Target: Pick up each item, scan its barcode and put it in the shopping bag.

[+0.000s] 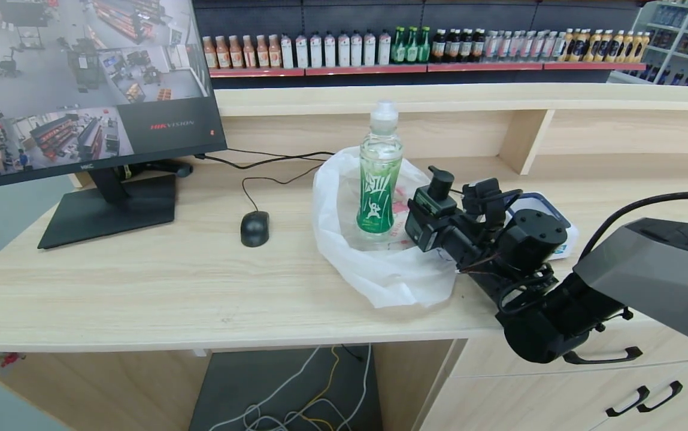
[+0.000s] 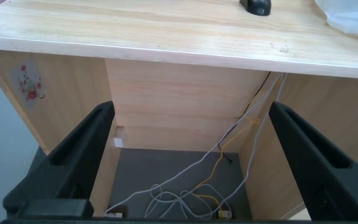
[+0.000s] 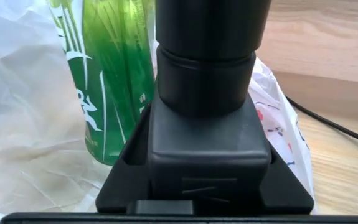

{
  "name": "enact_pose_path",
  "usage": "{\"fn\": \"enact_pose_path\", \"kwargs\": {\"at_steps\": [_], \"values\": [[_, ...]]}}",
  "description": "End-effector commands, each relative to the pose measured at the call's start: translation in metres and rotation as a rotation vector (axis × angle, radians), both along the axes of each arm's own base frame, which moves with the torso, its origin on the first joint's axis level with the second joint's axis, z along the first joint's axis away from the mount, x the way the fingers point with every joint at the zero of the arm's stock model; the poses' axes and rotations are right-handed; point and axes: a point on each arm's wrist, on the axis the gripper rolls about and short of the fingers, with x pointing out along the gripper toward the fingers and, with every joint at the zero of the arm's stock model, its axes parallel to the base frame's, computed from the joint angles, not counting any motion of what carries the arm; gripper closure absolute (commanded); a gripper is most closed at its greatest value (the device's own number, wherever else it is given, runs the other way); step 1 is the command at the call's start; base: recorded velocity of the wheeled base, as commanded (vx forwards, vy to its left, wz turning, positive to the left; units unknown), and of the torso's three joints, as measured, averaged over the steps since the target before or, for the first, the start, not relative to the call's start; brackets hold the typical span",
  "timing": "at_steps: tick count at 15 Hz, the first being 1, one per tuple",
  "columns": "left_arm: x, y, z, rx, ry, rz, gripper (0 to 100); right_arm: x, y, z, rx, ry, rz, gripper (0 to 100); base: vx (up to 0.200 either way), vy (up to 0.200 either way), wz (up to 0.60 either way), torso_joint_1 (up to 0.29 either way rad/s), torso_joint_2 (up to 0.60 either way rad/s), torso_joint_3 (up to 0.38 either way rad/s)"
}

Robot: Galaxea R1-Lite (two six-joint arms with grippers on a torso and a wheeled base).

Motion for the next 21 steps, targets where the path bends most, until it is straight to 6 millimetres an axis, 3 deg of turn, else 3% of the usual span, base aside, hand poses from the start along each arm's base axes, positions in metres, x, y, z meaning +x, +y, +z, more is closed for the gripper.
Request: {"fn": "enact_pose_path", "kwargs": {"at_steps": [1,7,15,16,21], "values": [[0.0,0.0,0.0,-0.001,0.0,0.001,0,0.0,0.001,-0.004,-0.003,0.013,0.0,100,0.0,0.0,0.0,0.0,0.0,0.0],[0.0,0.0,0.0,-0.001,0.0,0.001,0,0.002,0.002,-0.016,-0.003,0.048,0.004,100,0.0,0.0,0.0,0.0,0.0,0.0],[0.0,0.0,0.0,-0.001,0.0,0.001,0,0.0,0.001,-0.013,0.006,0.049,0.008,100,0.0,0.0,0.0,0.0,0.0,0.0],[0.0,0.0,0.0,-0.001,0.0,0.001,0,-0.001,0.0,-0.012,0.007,0.048,0.008,0,0.0,0.0,0.0,0.0,0.0,0.0],[0.0,0.0,0.0,-0.001,0.0,0.001,0,-0.007,-0.001,-0.002,0.012,0.025,0.009,0,0.0,0.0,0.0,0.0,0.0,0.0]]}}
